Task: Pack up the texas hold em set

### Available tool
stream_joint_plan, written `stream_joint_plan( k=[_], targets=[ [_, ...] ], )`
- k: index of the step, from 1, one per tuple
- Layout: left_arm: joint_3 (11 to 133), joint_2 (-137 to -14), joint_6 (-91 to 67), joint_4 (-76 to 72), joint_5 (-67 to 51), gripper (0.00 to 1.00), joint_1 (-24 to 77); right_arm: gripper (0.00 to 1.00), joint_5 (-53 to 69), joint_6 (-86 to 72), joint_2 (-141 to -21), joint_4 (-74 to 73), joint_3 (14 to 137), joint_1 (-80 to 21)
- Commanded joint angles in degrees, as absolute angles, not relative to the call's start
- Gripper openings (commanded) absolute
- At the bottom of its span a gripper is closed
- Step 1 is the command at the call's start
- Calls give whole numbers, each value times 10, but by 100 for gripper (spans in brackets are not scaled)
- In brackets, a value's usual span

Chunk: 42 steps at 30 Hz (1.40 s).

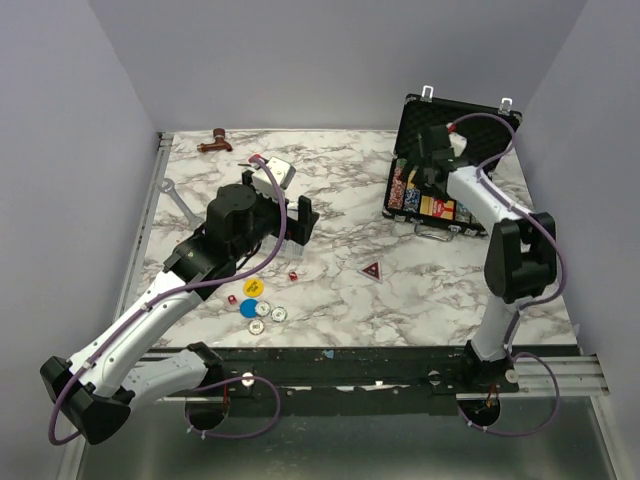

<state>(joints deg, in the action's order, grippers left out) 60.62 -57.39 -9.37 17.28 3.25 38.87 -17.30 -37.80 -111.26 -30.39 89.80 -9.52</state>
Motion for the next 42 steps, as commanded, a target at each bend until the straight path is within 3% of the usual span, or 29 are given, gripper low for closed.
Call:
stream_joint_plan(
  k=[1,6,7,9,26,42],
  targets=[
    [607,-579,-88,173,44,99,392,91,-172,-296,-1004,-283,804,-217],
    [607,-582,-93,172,37,99,392,93,-130,-299,-961,-327,728,-310],
    [608,-584,-93,173,37,99,392,99,-126,-300,-961,-338,721,-325],
    [611,-587,-95,177,35,99,392,100,-122,-301,-957,-346,698,-345],
    [607,-577,-103,174,37,99,392,100,-61,-393,-1013,-317,657,-382],
    [606,-569,-104,173,32,99,392,82,-93,-373,-1052,-339,657,-384]
  ],
)
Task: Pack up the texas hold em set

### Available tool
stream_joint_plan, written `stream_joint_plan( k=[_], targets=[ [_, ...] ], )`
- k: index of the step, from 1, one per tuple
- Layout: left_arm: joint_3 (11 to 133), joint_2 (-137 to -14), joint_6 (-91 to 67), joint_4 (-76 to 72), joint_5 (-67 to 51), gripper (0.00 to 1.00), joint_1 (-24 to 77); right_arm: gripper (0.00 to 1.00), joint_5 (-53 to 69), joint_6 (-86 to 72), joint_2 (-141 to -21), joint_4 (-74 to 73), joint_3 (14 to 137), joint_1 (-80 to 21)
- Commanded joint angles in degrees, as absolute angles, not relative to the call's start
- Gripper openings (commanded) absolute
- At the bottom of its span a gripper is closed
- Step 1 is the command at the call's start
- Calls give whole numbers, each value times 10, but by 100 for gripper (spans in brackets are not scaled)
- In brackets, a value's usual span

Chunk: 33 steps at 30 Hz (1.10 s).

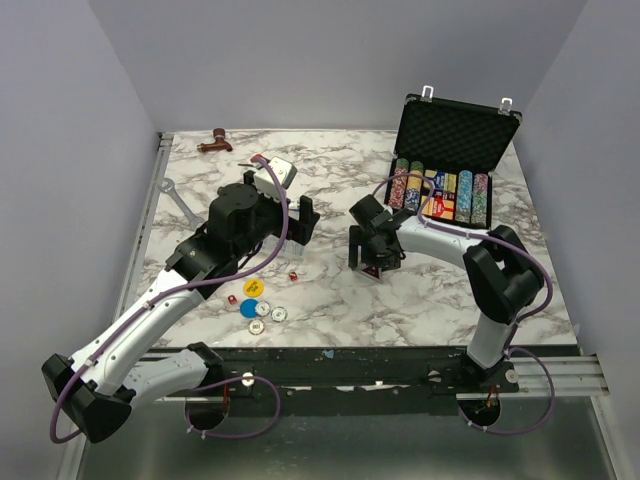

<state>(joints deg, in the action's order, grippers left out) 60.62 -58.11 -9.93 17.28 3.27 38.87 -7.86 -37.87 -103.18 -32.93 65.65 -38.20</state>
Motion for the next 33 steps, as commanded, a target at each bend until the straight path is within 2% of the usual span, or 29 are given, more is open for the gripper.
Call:
stream_joint_plan(
  k=[1,10,27,33],
  targets=[
    [606,-570,-104,173,32,99,392,82,-95,-374,-1053,-340,657,-385],
    [606,-567,-103,174,33,99,392,81,-116,-372,-1059,-355,661,-395],
    [605,-570,-101,175,35,99,392,72,-138,-387,-1071,-360,661,-403],
    [606,-571,-101,175,36,99,392,57,-153,-404,-1045,-352,659,-402]
  ],
)
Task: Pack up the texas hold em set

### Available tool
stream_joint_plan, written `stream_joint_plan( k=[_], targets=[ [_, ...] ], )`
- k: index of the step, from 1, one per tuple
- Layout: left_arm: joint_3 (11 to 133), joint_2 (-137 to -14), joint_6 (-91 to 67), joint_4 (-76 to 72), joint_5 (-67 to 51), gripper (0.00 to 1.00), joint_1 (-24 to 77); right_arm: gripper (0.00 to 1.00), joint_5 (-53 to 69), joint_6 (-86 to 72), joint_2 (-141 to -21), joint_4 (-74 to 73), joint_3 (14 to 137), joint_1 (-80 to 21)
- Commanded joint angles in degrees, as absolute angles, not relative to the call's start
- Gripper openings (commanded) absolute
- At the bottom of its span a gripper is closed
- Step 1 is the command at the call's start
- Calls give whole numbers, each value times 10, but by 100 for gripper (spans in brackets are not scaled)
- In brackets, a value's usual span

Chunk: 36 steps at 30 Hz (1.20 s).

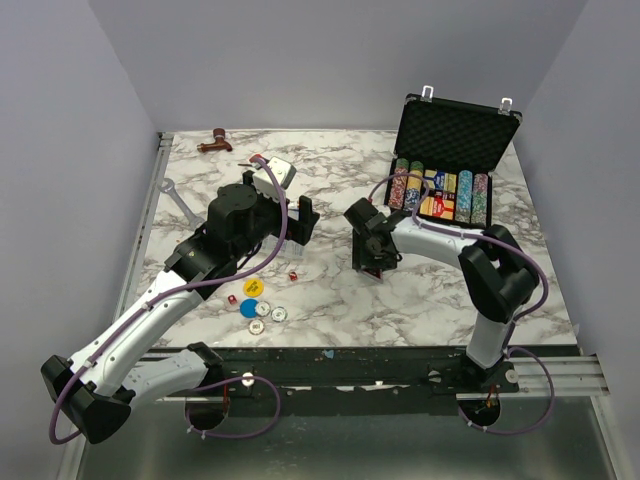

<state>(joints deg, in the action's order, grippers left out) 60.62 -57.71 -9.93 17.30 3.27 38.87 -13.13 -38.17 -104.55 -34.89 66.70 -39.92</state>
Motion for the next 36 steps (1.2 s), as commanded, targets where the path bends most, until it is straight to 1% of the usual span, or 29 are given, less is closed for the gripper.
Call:
stream_joint_plan(
  k=[1,3,9,11,14,17,21,23,27,32,36],
  targets=[
    [605,-571,-101,175,36,99,392,55,-157,-408,-1034,-349,657,-402],
    [605,-571,-100,175,36,99,392,50,-178,-418,-1009,-347,654,-402],
    [606,-570,-100,176,34,99,392,45,-283,-434,-920,-351,662,-386],
    [606,-570,-101,176,33,99,393,46,-315,-424,-890,-342,668,-363],
    [607,-568,-102,176,33,99,392,47,-332,-397,-883,-325,692,-288],
    [606,-567,-105,174,28,99,394,47,-332,-357,-924,-303,735,-212],
    [602,-566,-105,171,31,99,396,47,-359,-318,-1009,-287,810,-167],
    [599,-565,-104,168,35,99,400,47,-348,-320,-1047,-290,845,-147],
    [596,-567,-100,166,39,99,407,47,-290,-313,-1101,-287,879,-116],
    [598,-568,-98,167,41,99,411,47,-306,-280,-1147,-304,893,-104],
    [598,-573,-99,166,36,99,411,48,-284,-238,-1154,-303,886,-105]
  ],
)
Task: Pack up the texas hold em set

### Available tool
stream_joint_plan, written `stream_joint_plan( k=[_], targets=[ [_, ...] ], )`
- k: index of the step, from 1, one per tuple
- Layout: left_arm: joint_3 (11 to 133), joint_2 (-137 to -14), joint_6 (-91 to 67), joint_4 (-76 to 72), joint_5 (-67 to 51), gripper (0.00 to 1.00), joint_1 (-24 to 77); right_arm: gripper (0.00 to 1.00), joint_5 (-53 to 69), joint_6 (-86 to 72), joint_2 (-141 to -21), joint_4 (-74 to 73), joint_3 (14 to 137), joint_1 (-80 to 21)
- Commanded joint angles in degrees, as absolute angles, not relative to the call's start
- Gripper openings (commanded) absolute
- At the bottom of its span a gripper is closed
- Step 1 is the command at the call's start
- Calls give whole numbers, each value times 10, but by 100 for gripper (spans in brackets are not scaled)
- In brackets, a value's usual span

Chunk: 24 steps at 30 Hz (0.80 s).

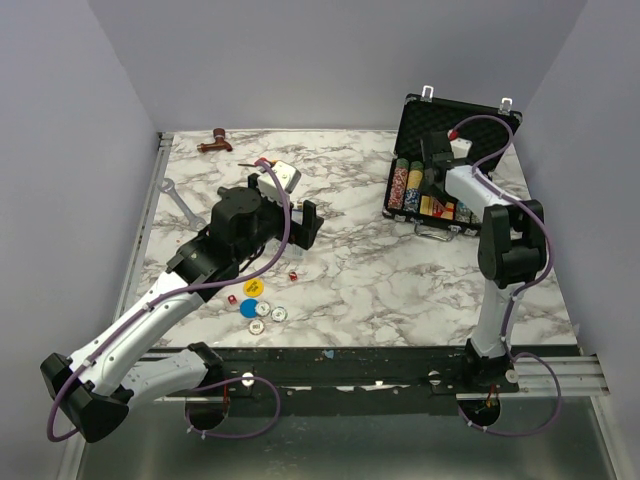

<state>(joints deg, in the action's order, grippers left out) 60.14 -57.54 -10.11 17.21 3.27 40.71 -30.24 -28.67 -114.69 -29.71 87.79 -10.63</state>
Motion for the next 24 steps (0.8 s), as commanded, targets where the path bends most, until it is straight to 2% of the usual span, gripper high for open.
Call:
stream_joint_plan(
  k=[1,11,18,24],
  targets=[
    [598,-575,-100,166,33,99,412,48,-287,-240,-1158,-314,890,-104],
    [598,-582,-101,166,31,99,413,54,-293,-281,-1148,-352,869,-99],
    [598,-582,-101,168,30,99,414,55,-204,-330,-1136,-324,839,-63],
    [599,-580,-100,170,32,99,415,62,-181,-337,-1135,-327,838,-63]
  ],
)
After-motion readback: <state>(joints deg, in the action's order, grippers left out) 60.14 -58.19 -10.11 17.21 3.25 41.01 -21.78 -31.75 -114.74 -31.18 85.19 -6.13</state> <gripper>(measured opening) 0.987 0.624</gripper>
